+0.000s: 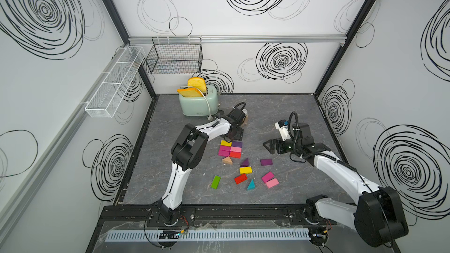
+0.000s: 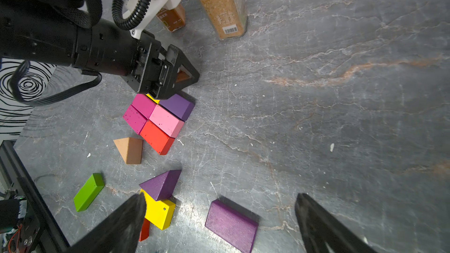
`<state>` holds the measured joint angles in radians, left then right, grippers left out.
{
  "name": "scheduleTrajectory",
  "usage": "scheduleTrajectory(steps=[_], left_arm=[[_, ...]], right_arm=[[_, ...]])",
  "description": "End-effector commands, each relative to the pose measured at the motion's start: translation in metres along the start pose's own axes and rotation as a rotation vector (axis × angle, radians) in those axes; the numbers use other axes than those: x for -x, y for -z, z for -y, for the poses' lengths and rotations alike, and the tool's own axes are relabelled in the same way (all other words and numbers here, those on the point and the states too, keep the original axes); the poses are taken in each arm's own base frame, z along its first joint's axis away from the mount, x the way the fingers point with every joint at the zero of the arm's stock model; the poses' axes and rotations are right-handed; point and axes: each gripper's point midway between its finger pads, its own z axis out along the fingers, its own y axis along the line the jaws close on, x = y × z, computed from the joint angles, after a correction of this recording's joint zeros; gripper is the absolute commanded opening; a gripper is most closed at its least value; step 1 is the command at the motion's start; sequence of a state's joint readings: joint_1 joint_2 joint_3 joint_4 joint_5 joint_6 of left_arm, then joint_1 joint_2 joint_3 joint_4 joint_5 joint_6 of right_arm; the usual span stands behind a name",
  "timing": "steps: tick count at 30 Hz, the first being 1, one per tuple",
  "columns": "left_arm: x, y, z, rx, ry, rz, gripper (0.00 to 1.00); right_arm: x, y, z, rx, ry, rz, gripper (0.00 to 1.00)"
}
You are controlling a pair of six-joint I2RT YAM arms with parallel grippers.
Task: Assemble a piece of candy with building blocks
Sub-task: Assemble the building block at the center of the board.
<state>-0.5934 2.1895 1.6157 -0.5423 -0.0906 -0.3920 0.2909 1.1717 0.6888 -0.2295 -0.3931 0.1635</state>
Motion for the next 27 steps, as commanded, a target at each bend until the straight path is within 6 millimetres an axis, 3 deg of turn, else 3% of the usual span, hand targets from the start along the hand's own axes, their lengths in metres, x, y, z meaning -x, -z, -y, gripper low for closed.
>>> scheduleTrajectory(steps=[1, 3, 7, 12, 15, 18, 22, 27], left_arm=[[0.014, 0.006, 0.002, -0.025, 0.004, 0.030, 0.94], [0.020, 0.017, 0.003, -0.034, 0.004, 0.047, 1.00], [0.020, 0.045, 0.004, -0.079, 0.011, 0.056, 0.98], [-0.003, 0.101, -0.001, -0.123, 0.034, 0.119, 0.98], [-0.025, 0.138, -0.007, -0.167, 0.073, 0.179, 0.98], [-0.056, 0.160, 0.006, -0.271, 0.079, 0.203, 0.98], [-0.100, 0.172, 0.009, -0.395, 0.114, 0.201, 0.98], [-0.144, 0.166, -0.001, -0.428, 0.104, 0.136, 0.98]], right_arm=[[0.010, 0.002, -0.002, 0.010, 0.029, 0.024, 0.99], [0.009, 0.001, -0.002, 0.009, 0.027, 0.022, 0.99], [0.010, 0.002, 0.000, -0.002, 0.024, 0.014, 0.99], [0.011, 0.006, -0.001, -0.037, 0.024, -0.014, 0.99], [0.009, 0.007, -0.004, -0.064, 0.024, -0.042, 0.99], [-0.004, 0.005, -0.005, -0.117, 0.031, -0.100, 0.99], [-0.027, -0.001, -0.005, -0.126, -0.044, -0.150, 0.99], [-0.053, -0.010, -0.025, -0.111, -0.113, -0.164, 0.99]])
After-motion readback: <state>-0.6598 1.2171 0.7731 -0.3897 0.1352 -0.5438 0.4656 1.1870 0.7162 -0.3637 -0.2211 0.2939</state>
